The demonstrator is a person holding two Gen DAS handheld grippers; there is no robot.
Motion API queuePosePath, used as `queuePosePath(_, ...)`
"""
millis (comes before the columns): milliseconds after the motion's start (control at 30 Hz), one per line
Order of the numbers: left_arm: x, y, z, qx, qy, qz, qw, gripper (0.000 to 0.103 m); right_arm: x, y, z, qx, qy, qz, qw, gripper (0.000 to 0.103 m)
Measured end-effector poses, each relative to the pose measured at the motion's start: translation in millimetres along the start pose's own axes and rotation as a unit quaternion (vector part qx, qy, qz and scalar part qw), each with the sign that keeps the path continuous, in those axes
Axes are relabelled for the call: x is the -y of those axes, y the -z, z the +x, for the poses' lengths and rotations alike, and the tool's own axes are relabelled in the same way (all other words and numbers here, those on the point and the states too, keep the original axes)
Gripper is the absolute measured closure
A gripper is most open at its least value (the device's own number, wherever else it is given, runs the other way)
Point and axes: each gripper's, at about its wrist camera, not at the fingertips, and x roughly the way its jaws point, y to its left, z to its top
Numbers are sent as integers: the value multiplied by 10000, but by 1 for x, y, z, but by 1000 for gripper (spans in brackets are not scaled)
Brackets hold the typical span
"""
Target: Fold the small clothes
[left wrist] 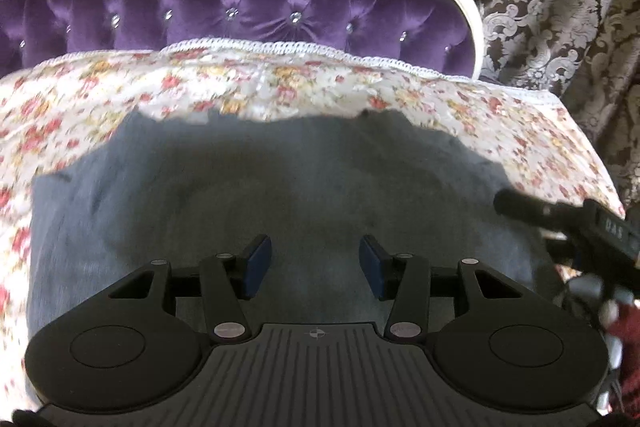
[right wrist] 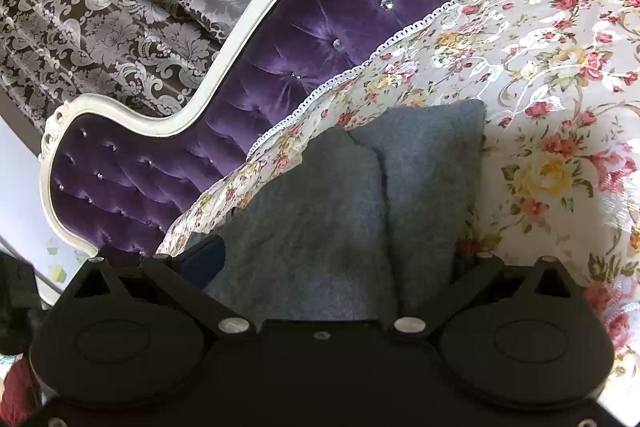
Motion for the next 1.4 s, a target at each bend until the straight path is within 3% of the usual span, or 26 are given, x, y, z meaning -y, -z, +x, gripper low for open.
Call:
queuePosePath(167, -3, 13, 15, -212, -158, 39, 9996, 56, -1, 3, 0, -80, -77, -248, 9996, 0)
queuePosePath(300, 1, 17, 19, -97, -232, 177, 9995, 56, -2, 5, 0, -114, -85, -374, 9992, 0)
queuePosePath(600, -20, 22, -15, 5, 62, -277, 9996, 56, -3, 5, -2, -101, -85, -360, 9993, 2)
queuePosePath(700, -34, 31, -40, 201, -106, -192, 9996, 56, -5, 5, -2, -76, 140, -255, 9995, 11)
queuePosePath(933, -70, 53, -76, 305, -228, -384, 9985, 56, -18, -7, -1, -349, 798, -257, 9959, 42)
queuePosePath(1000, -78, 60, -83, 294, -223, -419, 9984, 56, -22, -9, -1, -352, 913, -248, 9949, 53)
queuePosePath(1067, -85, 67, -91, 310, -201, -457, 9983, 56, -26, -12, -2, -341, 1099, -221, 9931, 74)
queuePosePath(1233, -104, 84, -106, 338, -188, -568, 9976, 56, -62, -19, 1, -360, 1597, -615, 9846, 76)
queuePosePath(1400, -124, 98, -120, 412, -140, -739, 9963, 56, -115, -24, 11, -356, 1625, -1043, 9805, 77)
